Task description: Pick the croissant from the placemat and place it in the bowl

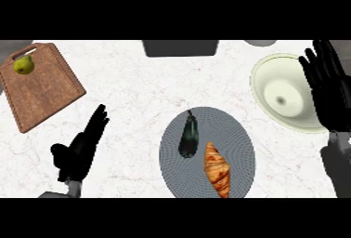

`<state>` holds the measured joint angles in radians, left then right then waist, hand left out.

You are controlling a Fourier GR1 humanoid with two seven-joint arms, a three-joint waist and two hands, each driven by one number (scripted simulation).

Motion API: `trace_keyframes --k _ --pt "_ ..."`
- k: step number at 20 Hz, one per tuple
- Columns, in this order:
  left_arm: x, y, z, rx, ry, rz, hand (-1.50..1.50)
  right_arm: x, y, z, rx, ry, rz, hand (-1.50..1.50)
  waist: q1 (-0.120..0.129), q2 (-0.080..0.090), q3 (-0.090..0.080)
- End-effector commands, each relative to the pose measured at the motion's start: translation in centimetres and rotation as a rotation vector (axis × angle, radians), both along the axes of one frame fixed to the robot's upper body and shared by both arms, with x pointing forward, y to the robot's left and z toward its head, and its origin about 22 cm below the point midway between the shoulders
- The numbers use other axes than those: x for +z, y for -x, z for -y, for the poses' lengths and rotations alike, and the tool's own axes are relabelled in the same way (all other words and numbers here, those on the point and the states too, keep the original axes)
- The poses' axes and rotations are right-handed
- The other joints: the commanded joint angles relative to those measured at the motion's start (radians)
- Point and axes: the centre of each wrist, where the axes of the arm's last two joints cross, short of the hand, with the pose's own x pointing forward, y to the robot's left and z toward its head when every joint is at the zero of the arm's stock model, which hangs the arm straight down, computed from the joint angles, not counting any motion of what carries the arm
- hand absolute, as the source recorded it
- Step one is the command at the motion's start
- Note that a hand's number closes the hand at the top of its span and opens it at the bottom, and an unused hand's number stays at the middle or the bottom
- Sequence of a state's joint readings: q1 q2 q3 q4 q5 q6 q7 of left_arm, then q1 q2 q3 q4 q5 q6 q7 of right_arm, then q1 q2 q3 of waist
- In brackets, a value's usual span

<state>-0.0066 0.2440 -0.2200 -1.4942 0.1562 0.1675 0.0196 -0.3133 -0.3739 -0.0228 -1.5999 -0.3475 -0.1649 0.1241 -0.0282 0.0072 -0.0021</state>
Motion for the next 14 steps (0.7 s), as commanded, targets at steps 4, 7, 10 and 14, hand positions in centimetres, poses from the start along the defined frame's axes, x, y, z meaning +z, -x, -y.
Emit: trace_keyframes --k 4,7,10,14 --pt "5.2 -3.2 -1.7 0.037 -0.043 0.250 0.00 -2.8 3.2 -12.5 0.633 0.177 -0.038 -1.50 0.111 -0.012 -0.002" --pt "5.8 -3.5 -2.1 0.051 -0.054 0.257 0.00 0.9 2.3 -11.3 0.641 0.690 0.162 -1.50 0.134 -0.072 -0.034" --pt "7.5 -4.2 -4.7 0.158 -0.044 0.321 0.00 -3.8 6.8 -15.8 0.622 0.649 0.257 -1.50 0.050 -0.037 -0.003" --pt "9.1 -4.4 -7.7 0.191 -0.047 0.335 0.00 -6.3 12.3 -18.9 0.712 0.792 0.392 -1.50 0.021 -0.030 0.000"
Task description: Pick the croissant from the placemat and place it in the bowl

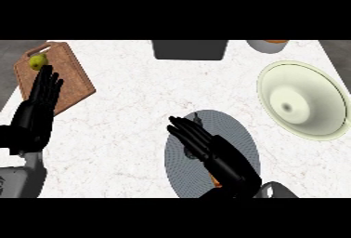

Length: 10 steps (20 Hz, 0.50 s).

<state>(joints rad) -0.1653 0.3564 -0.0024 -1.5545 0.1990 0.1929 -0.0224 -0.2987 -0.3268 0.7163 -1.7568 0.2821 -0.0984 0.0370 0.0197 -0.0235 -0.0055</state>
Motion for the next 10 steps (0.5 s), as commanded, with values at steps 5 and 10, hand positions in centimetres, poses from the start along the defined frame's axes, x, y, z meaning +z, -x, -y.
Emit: trace_keyframes --k 5,10 --pt "1.4 -0.4 -3.7 0.060 -0.001 0.026 0.00 -1.6 8.5 -3.6 0.041 0.318 0.274 -1.50 -0.055 0.002 0.001" --pt "2.0 -0.1 -5.5 0.068 0.008 0.026 0.00 2.8 10.6 -3.8 -0.108 0.531 0.312 -1.50 -0.053 0.003 0.000"
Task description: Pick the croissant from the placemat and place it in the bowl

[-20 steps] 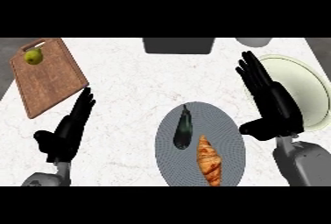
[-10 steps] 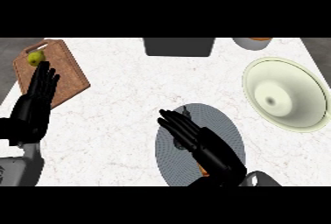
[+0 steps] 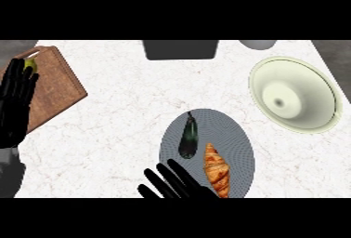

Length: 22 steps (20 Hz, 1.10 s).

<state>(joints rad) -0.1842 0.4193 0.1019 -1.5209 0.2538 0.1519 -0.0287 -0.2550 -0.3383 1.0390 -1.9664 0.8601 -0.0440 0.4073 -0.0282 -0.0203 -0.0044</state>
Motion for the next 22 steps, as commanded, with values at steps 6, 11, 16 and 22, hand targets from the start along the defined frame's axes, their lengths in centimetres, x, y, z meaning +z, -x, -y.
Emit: trace_keyframes --k 6,11,16,22 --pt "-0.6 0.0 -0.7 0.001 0.021 -0.002 0.00 3.8 3.4 -0.1 -0.165 0.527 0.015 -1.50 -0.004 0.008 -0.002" --pt "0.3 -0.4 0.4 -0.005 -0.004 0.013 0.00 4.8 3.8 -1.7 -0.167 0.755 -0.052 -1.50 0.010 0.013 0.000" --pt "-0.1 -0.5 -0.6 -0.012 0.013 0.018 0.00 6.3 3.2 -2.0 -0.213 0.801 -0.101 -1.50 0.018 0.016 0.002" --pt "0.2 -1.4 0.1 -0.029 0.015 0.015 0.00 6.8 1.1 -2.4 -0.247 0.811 -0.140 -1.50 0.023 0.019 0.003"
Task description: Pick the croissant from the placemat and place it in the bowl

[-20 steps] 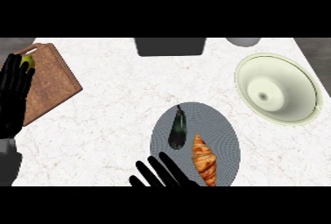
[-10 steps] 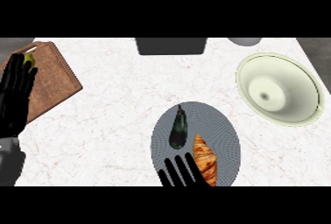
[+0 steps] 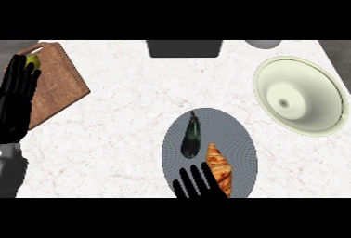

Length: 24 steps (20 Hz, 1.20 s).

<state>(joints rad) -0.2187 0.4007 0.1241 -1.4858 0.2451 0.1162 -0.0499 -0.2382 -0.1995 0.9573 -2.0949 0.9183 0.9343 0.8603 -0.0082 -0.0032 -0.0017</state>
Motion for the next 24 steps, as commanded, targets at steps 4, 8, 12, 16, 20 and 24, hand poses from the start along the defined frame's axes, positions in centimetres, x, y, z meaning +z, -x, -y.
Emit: trace_keyframes --k 4,8,12,16,20,24 --pt "-1.4 0.3 0.9 -0.002 0.004 0.003 0.00 -1.0 0.7 -1.4 -0.074 0.064 -0.007 -1.50 0.007 0.002 0.002" --pt "1.6 -1.0 -0.4 -0.019 0.004 0.002 0.00 0.1 -1.3 0.0 -0.113 0.035 -0.039 -1.50 0.005 0.003 0.002" --pt "-1.3 -2.4 -0.7 0.001 0.003 -0.006 0.00 -2.3 -1.9 0.9 -0.122 0.074 -0.034 -1.50 0.003 0.005 0.002" --pt "-0.7 -0.1 0.4 -0.002 -0.013 0.011 0.00 -4.1 -2.6 -0.3 -0.138 0.077 -0.018 -1.50 0.010 0.003 0.002" --pt "2.1 0.1 -0.3 -0.019 0.009 -0.021 0.00 -3.0 -4.1 1.8 -0.136 0.058 -0.022 -1.50 0.012 0.002 0.002" --pt "0.7 -1.2 0.8 -0.025 -0.008 -0.004 0.00 -5.6 -5.4 0.1 -0.085 0.026 -0.048 -1.50 0.010 0.004 0.002"
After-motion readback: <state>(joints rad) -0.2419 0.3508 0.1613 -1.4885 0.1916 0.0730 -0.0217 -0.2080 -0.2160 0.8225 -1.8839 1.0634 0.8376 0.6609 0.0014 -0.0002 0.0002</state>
